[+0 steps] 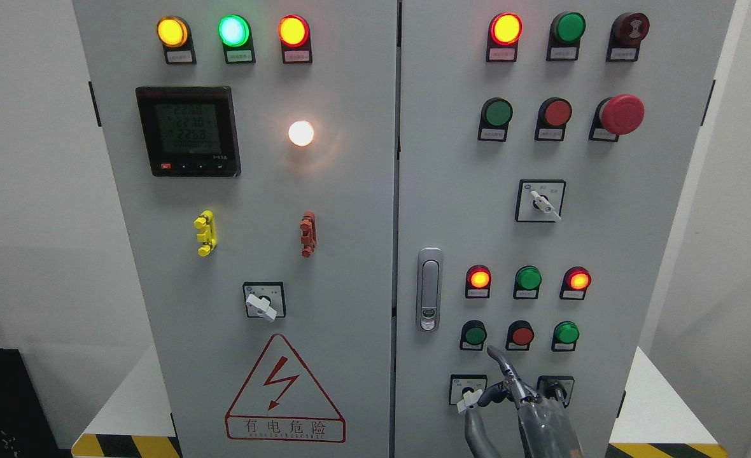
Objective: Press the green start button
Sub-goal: 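Pull the right hand back down away from the button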
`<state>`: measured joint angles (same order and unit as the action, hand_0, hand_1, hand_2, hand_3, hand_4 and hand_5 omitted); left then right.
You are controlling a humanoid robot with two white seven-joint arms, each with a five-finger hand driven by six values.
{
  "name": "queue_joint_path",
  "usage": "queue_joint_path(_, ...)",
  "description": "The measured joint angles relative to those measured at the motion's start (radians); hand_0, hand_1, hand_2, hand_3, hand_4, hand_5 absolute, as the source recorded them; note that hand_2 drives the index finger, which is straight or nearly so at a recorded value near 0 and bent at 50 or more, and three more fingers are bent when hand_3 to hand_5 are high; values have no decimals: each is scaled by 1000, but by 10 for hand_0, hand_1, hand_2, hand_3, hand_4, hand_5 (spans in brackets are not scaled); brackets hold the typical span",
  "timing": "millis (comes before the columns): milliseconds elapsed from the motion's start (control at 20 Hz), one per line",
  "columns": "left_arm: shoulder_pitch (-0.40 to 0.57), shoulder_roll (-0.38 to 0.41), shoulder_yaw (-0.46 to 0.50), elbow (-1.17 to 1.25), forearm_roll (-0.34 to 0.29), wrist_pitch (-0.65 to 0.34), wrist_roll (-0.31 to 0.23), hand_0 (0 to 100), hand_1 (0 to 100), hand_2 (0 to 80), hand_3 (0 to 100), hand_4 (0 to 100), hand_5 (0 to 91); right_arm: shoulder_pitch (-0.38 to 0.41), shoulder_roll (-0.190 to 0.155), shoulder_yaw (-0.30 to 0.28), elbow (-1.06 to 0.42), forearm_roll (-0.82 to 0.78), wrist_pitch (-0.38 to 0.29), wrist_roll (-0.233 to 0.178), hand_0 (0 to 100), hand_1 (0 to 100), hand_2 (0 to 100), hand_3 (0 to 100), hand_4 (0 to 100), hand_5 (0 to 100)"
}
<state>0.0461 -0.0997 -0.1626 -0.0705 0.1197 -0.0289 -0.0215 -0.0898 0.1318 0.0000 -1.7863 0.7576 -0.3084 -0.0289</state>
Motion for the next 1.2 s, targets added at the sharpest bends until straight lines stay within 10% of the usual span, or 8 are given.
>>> queue_joint_path(600,0,0,0,0,0,0,0,120,556,0,0,0,0,77,-7,13,-55,-286,3,18,697,256,0,289,256,118)
queue_joint_path(950,0,0,0,0,0,0,0,120,556,0,0,0,0,139,-9,36,-90,-400,7,57,520,205,0,69,0,0)
queue_joint_path(1200,0,0,0,0,0,0,0,120,556,0,0,0,0,172,-10,52,-107,-468,11,61,346,160,0,0,0,0)
